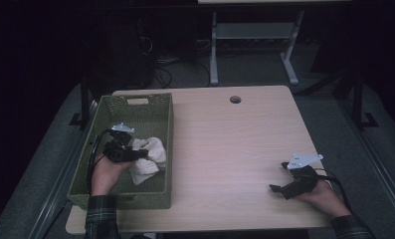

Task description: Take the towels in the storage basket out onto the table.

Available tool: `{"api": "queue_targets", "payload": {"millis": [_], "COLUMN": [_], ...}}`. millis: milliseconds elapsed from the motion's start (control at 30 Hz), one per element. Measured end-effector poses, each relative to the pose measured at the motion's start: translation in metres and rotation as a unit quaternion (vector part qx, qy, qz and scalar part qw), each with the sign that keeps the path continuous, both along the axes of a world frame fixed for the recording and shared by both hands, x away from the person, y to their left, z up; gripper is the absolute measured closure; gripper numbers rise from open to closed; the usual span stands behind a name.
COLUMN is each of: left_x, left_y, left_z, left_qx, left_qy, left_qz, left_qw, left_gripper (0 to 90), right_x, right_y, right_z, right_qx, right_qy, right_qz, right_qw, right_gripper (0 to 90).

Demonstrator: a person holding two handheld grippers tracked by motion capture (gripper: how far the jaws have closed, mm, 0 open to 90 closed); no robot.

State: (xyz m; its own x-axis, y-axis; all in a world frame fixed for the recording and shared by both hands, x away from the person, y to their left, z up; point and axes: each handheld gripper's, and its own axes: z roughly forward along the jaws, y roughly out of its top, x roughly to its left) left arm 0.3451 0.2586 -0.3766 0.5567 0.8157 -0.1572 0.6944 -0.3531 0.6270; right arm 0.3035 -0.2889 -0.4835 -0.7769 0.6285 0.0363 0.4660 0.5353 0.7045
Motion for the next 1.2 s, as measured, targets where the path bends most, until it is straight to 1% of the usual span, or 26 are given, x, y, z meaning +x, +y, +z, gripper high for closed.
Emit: {"api": "queue_targets", "payload": {"millis": [33, 67, 133, 167, 200, 233, 267, 300, 500, 533, 567, 667, 700, 733, 767, 800, 833, 867, 900, 933, 967, 1000, 1067, 1100, 1167, 1200], "left_x": [0.0, -0.001, -0.002, -0.002, -0.004, -0.004, -0.005, -0.006, -0.008, -0.008, -0.01, -0.012, -0.013, -0.013, -0.013, -0.014, -0.014, -0.014, -0.014, -0.014, -0.014, -0.014, -0.015, -0.015, -0.016, -0.017], "left_y": [0.0, 0.001, 0.002, 0.002, 0.002, 0.002, 0.003, 0.003, 0.002, 0.002, 0.001, -0.001, -0.001, -0.001, -0.001, -0.002, -0.002, -0.003, -0.003, -0.003, -0.004, -0.004, -0.005, -0.005, -0.01, -0.012], "left_z": [0.0, 0.005, 0.009, 0.009, 0.013, 0.013, 0.017, 0.019, 0.032, 0.032, 0.037, 0.045, 0.048, 0.051, 0.051, 0.056, 0.056, 0.062, 0.062, 0.064, 0.067, 0.073, 0.078, 0.078, 0.084, 0.087], "left_qx": [0.0, -0.009, -0.016, -0.016, -0.027, -0.027, -0.036, -0.04, -0.058, -0.058, -0.067, -0.078, -0.079, -0.083, -0.083, -0.087, -0.087, -0.095, -0.095, -0.098, -0.102, -0.107, -0.116, -0.116, -0.128, -0.127], "left_qy": [0.0, -0.013, -0.024, -0.024, -0.032, -0.032, -0.039, -0.043, -0.066, -0.066, -0.078, -0.098, -0.104, -0.108, -0.108, -0.117, -0.117, -0.128, -0.128, -0.131, -0.136, -0.144, -0.153, -0.153, -0.163, -0.165], "left_qz": [0.0, 0.001, 0.0, 0.0, 0.002, 0.002, 0.0, -0.001, -0.004, -0.004, -0.004, -0.007, -0.011, -0.012, -0.012, -0.015, -0.015, -0.017, -0.017, -0.019, -0.018, -0.022, -0.025, -0.025, -0.033, -0.037], "left_qw": [1.0, 0.9999, 0.9996, 0.9996, 0.9991, 0.9991, 0.9986, 0.9983, 0.9961, 0.9961, 0.9947, 0.9921, 0.9914, 0.9906, 0.9906, 0.9892, 0.9892, 0.9871, 0.9871, 0.9863, 0.9852, 0.9834, 0.9811, 0.9811, 0.9777, 0.9773], "left_gripper": [73.4, 73.5, 73.5, 73.5, 73.5, 73.5, 73.5, 73.5, 73.9, 73.9, 73.9, 73.9, 73.9, 73.9, 73.9, 73.9, 73.9, 73.9, 73.9, 73.9, 73.9, 73.9, 74.0, 74.0, 74.0, 74.0], "right_x": [0.0, 0.0, 0.0, 0.0, 0.0, 0.0, 0.0, 0.0, 0.0, 0.0, 0.0, 0.0, 0.0, 0.0, 0.0, 0.0, 0.0, 0.0, 0.0, 0.0, 0.0, 0.0, 0.0, 0.0, 0.0, 0.0], "right_y": [0.0, 0.0, 0.0, 0.0, 0.0, 0.0, 0.0, 0.0, 0.0, 0.0, 0.0, 0.0, 0.0, 0.0, 0.0, 0.0, 0.0, 0.0, 0.0, 0.0, 0.0, 0.0, 0.0, 0.0, 0.0, 0.0], "right_z": [0.0, 0.0, 0.0, 0.0, 0.0, 0.0, 0.0, 0.0, 0.0, 0.0, 0.0, 0.0, 0.0, 0.0, 0.0, 0.0, 0.0, 0.0, 0.0, 0.0, 0.0, 0.0, 0.0, 0.0, 0.0, 0.0], "right_qx": [0.0, 0.0, 0.0, 0.0, 0.0, 0.0, 0.0, 0.0, 0.0, 0.0, 0.0, 0.0, 0.0, 0.0, 0.0, 0.0, 0.0, 0.0, 0.0, 0.0, 0.0, 0.0, 0.001, 0.001, 0.001, 0.001], "right_qy": [0.0, 0.0, 0.0, 0.0, 0.0, 0.0, -0.001, 0.0, 0.0, 0.0, -0.001, 0.0, 0.0, 0.0, 0.0, -0.001, -0.001, -0.001, -0.001, -0.001, -0.001, -0.001, 0.0, 0.0, 0.0, 0.0], "right_qz": [0.0, 0.0, 0.0, 0.0, 0.0, 0.0, 0.001, 0.0, 0.0, 0.0, 0.001, 0.001, 0.001, 0.001, 0.001, 0.001, 0.001, 0.001, 0.001, 0.001, 0.001, 0.001, 0.0, 0.0, 0.0, 0.0], "right_qw": [1.0, 1.0, 1.0, 1.0, 1.0, 1.0, 1.0, 1.0, 1.0, 1.0, 1.0, 1.0, 1.0, 1.0, 1.0, 1.0, 1.0, 1.0, 1.0, 1.0, 1.0, 1.0, 1.0, 1.0, 1.0, 1.0], "right_gripper": [1.5, 1.5, 1.5, 1.5, 1.5, 1.5, 1.5, 1.5, 1.5, 1.5, 1.5, 1.5, 1.5, 1.5, 1.5, 1.5, 1.5, 1.5, 1.5, 1.5, 1.5, 1.5, 1.5, 1.5, 1.5, 1.5]}}
